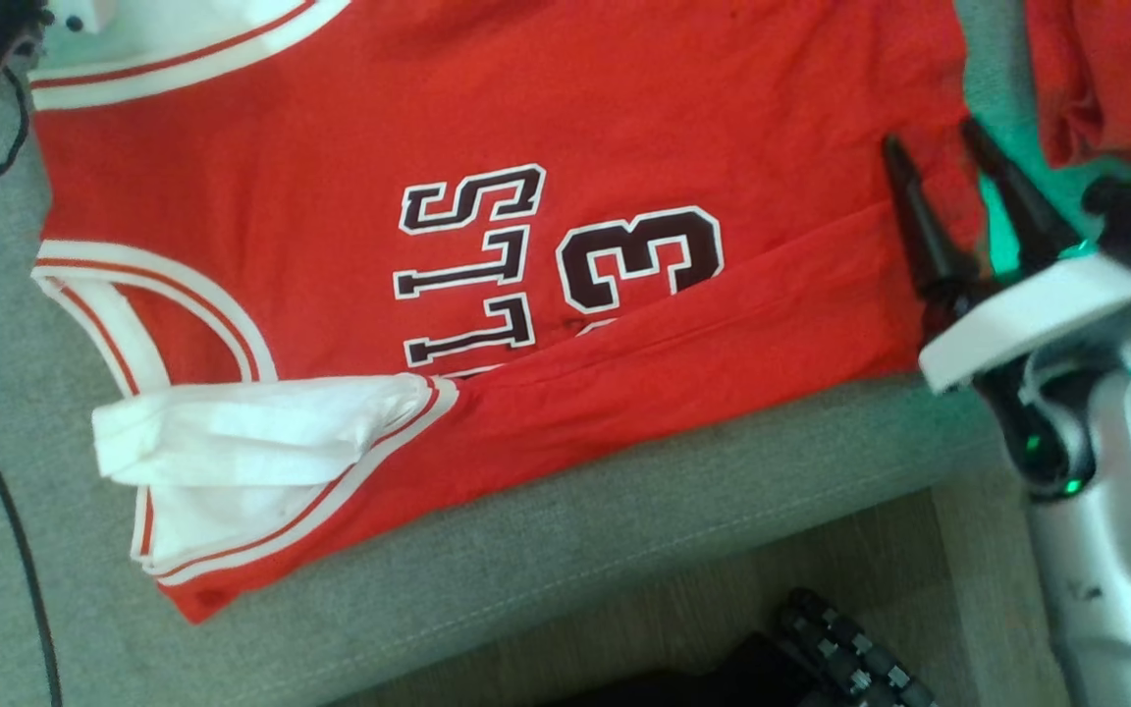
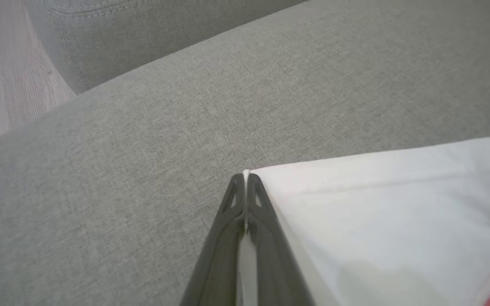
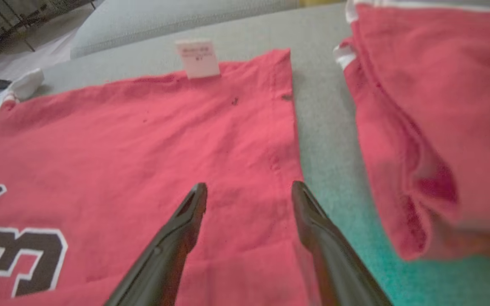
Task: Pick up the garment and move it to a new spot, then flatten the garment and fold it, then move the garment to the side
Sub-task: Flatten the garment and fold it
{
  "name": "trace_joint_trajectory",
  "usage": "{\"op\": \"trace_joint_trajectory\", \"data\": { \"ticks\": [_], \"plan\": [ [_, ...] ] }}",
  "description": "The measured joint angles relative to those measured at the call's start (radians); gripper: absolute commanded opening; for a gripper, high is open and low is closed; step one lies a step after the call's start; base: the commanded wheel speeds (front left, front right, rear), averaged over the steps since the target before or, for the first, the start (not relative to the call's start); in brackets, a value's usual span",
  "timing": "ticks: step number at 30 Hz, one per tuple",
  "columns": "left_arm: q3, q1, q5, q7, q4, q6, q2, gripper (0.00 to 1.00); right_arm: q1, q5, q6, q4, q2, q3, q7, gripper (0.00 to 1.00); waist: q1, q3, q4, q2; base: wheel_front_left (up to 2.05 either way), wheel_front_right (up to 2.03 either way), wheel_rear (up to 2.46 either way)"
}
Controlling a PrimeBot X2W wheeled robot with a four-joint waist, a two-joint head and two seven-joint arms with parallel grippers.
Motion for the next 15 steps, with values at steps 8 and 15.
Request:
{"op": "trace_joint_trajectory", "data": {
  "ticks": [8,15],
  "plan": [
    [-0.031,0.013,-0.023,-0.053,-0.016,-0.001,0.018,0.00,-0.192,-0.066,0.000,0.114,0.049,-0.125,0.135,1.00,0.0000,-0.055,0.001,0.0000,0.00,0.00,0.00],
    [-0.069,0.049,-0.052,-0.056,-0.057,-0.001,0.041,0.00,-0.412,-0.151,0.000,0.307,0.074,-0.127,0.245,1.00,0.0000,-0.087,0.018,0.0000,0.00,0.00,0.00]
  ]
}}
